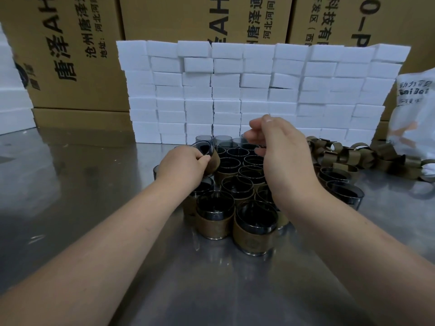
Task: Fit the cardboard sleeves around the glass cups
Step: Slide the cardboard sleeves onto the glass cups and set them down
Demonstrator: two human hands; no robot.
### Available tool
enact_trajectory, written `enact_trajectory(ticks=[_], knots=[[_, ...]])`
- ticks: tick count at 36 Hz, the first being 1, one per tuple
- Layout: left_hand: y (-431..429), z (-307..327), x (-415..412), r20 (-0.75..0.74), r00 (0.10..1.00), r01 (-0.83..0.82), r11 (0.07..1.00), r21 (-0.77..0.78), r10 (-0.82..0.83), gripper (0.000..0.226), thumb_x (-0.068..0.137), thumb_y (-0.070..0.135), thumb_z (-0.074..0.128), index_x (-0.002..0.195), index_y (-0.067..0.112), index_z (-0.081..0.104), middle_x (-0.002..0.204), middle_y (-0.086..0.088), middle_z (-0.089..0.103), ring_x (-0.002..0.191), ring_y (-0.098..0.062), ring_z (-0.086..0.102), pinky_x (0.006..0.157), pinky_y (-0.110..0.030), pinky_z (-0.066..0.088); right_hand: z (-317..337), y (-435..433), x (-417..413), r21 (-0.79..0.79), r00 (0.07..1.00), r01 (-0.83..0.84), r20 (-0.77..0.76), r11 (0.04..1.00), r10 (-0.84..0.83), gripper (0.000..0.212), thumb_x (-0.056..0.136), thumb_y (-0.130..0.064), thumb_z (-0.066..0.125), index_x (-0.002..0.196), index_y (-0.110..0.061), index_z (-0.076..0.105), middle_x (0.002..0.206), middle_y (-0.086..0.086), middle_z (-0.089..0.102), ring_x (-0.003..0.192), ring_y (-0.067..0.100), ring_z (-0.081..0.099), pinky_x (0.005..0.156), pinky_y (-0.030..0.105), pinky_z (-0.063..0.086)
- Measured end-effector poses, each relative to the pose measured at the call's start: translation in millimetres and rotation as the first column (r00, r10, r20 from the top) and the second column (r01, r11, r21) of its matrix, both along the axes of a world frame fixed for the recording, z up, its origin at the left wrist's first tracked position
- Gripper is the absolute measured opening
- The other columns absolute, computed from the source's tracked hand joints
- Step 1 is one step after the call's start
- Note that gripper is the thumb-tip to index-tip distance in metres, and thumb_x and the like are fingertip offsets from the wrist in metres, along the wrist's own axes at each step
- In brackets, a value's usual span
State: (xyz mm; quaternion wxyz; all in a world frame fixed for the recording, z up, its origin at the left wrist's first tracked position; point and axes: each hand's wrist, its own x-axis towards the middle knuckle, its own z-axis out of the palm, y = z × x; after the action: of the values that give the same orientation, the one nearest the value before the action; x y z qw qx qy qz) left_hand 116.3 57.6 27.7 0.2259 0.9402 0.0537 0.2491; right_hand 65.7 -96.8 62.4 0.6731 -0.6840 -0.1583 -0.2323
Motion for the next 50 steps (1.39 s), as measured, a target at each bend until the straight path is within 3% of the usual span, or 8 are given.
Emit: enact_trajectory(ticks=[7, 16, 19, 23, 27, 37, 42, 50], knots=[[-1, -7, 2, -0.141, 0.990, 0.000, 0.997, 0.077, 0.011, 0.027, 0.093, 0.036, 0.048, 0.086, 0.021, 0.070, 0.088, -0.004, 0.067, 0.078, -0.022, 0.053, 0.061, -0.026, 0.038, -3, 2, 1, -0.010, 0.999, -0.044, -0.009, 0.999, 0.044, 0.030, 0.095, -0.025, 0.043, 0.071, -0.026, 0.061, 0.070, -0.010, 0.065, 0.067, -0.008, 0.059, 0.071, 0.019, 0.043], [-1, -12, 9, -0.186, 0.983, 0.017, 0.998, 0.064, -0.005, 0.038, 0.094, 0.032, 0.042, 0.068, 0.010, 0.059, 0.071, -0.009, 0.058, 0.063, -0.021, 0.049, 0.053, -0.026, 0.034, -5, 3, 0, -0.074, 0.999, -0.053, -0.012, 0.996, 0.052, 0.033, 0.095, -0.027, 0.044, 0.067, -0.026, 0.062, 0.066, -0.011, 0.066, 0.076, 0.004, 0.062, 0.076, 0.026, 0.046], [0, -13, 11, -0.176, 0.984, -0.002, 0.995, 0.096, 0.019, 0.041, 0.094, 0.036, 0.036, 0.063, 0.016, 0.054, 0.081, -0.009, 0.058, 0.083, -0.027, 0.054, 0.076, -0.034, 0.043, -5, 3, -1, -0.085, 0.999, -0.052, -0.002, 0.995, 0.052, 0.034, 0.095, -0.027, 0.044, 0.066, -0.026, 0.063, 0.067, -0.009, 0.066, 0.077, 0.005, 0.062, 0.076, 0.025, 0.046], [6, -11, 14, -0.292, 0.951, -0.077, 0.991, 0.110, 0.107, 0.022, 0.086, 0.010, 0.032, 0.075, 0.016, 0.050, 0.099, -0.006, 0.046, 0.113, -0.029, 0.038, 0.103, -0.059, 0.022, -5, 3, -1, -0.083, 0.998, -0.064, -0.001, 0.994, 0.064, 0.034, 0.095, -0.027, 0.045, 0.066, -0.026, 0.063, 0.066, -0.010, 0.066, 0.073, 0.001, 0.061, 0.075, 0.022, 0.046], [16, -16, 16, -0.286, 0.955, -0.029, 0.988, 0.151, 0.072, 0.030, 0.090, 0.007, 0.033, 0.105, 0.016, 0.058, 0.116, -0.006, 0.052, 0.114, -0.028, 0.040, 0.104, -0.054, 0.018, -5, 4, -1, -0.084, 0.997, -0.076, -0.012, 0.994, 0.075, 0.035, 0.094, -0.027, 0.046, 0.064, -0.025, 0.064, 0.068, -0.008, 0.066, 0.074, 0.003, 0.062, 0.073, 0.022, 0.045], [19, -14, 21, -0.250, 0.967, 0.046, 0.999, -0.019, -0.050, 0.025, 0.096, 0.010, 0.028, 0.105, 0.010, 0.051, 0.108, -0.006, 0.049, 0.104, -0.024, 0.045, 0.094, -0.045, 0.037, -6, 7, -3, -0.071, 0.990, -0.139, -0.018, 0.988, 0.138, 0.035, 0.094, -0.023, 0.047, 0.063, -0.024, 0.062, 0.063, -0.009, 0.064, 0.063, -0.005, 0.059, 0.061, 0.008, 0.043], [20, -14, 23, -0.240, 0.969, 0.050, 0.998, -0.036, -0.057, 0.024, 0.093, 0.030, 0.024, 0.105, 0.020, 0.043, 0.085, 0.004, 0.051, 0.083, -0.020, 0.050, 0.083, -0.037, 0.037, -7, 7, -4, -0.068, 0.987, -0.158, -0.030, 0.985, 0.156, 0.034, 0.094, -0.022, 0.048, 0.063, -0.023, 0.062, 0.061, -0.010, 0.064, 0.061, -0.006, 0.058, 0.060, 0.007, 0.043], [19, -8, 35, -0.308, 0.950, 0.066, 0.995, 0.071, -0.041, 0.058, 0.096, 0.049, 0.010, 0.134, 0.019, 0.043, 0.139, -0.009, 0.046, 0.125, -0.026, 0.042, 0.100, -0.039, 0.032, -9, 9, -4, -0.102, 0.988, -0.157, -0.026, 0.982, 0.155, 0.035, 0.094, -0.022, 0.048, 0.062, -0.023, 0.062, 0.062, -0.008, 0.064, 0.063, -0.002, 0.057, 0.061, 0.009, 0.043]])
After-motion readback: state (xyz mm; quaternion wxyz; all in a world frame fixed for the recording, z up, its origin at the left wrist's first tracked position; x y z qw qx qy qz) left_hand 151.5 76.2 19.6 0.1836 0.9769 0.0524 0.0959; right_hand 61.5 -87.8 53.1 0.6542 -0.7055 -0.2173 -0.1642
